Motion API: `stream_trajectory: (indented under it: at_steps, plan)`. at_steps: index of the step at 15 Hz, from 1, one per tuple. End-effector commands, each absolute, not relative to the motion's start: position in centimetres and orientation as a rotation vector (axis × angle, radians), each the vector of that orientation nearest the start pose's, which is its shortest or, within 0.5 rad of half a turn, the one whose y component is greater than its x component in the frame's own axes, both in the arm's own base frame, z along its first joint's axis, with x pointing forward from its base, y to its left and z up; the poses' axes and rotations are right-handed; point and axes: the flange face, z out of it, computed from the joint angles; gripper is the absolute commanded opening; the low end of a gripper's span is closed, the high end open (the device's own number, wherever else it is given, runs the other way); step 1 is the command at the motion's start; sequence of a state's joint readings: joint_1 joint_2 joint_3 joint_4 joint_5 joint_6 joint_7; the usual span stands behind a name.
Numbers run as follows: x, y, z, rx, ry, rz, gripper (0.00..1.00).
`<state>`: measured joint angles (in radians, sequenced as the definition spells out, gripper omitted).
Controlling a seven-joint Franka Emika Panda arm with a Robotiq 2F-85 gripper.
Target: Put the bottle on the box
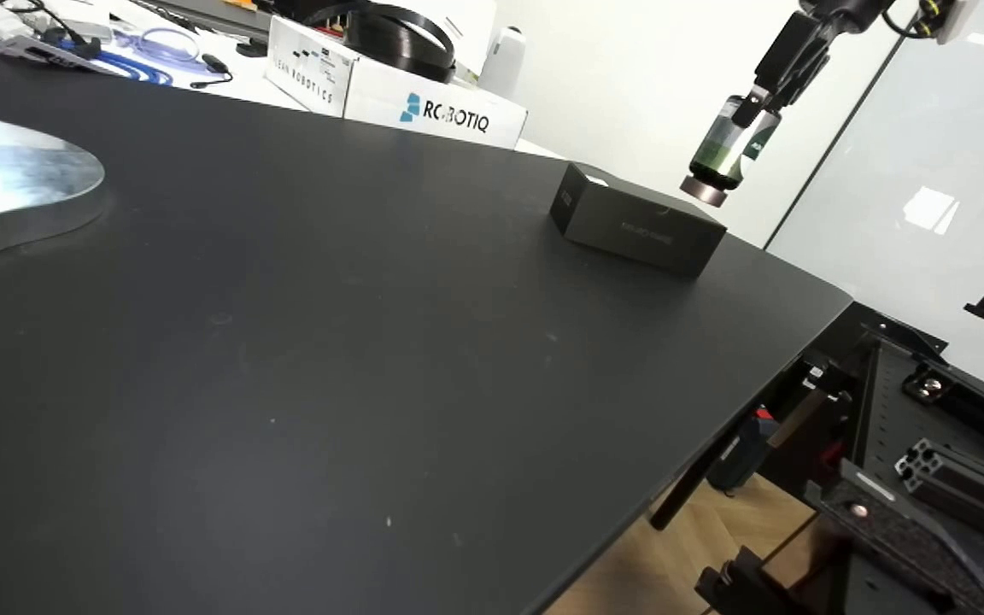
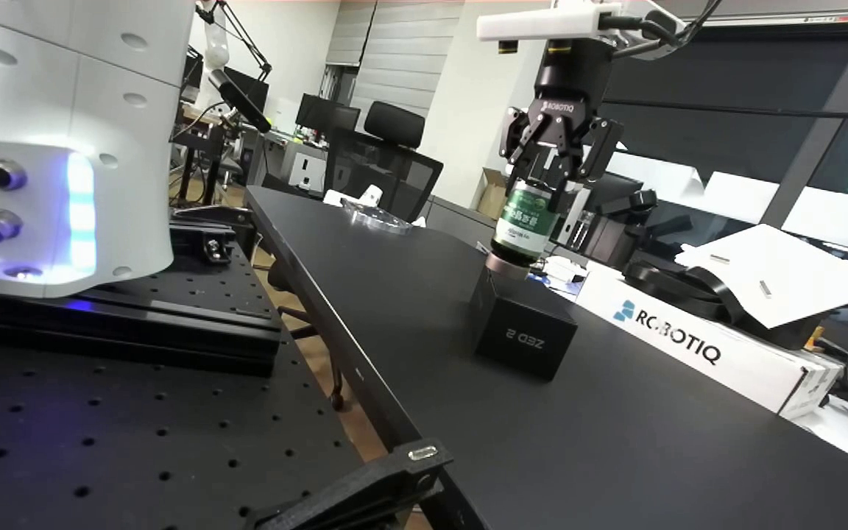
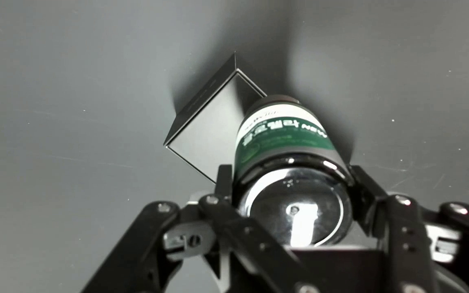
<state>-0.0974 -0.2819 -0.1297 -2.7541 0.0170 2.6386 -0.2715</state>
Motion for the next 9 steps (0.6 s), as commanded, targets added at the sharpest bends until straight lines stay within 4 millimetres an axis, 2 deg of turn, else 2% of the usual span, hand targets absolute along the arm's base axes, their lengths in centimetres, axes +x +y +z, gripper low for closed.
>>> stream_trajectory:
  at_steps: [1,3,4,5,7,9]
  plan:
    - [40.5,-8.8,30.6,-3.166,-0.003,-0.228,0.45]
    - [40.7,-8.8,30.3,-3.175,0.0,-0.226,0.45]
    - [40.6,-8.8,30.3,-3.169,0.009,-0.219,0.83]
    - [40.5,-8.8,30.7,-3.165,0.006,-0.223,0.93]
    - [39.7,-8.7,32.2,-3.154,-0.009,-0.24,1.0]
    - [38.7,-8.8,33.9,-3.149,-0.01,-0.269,1.0]
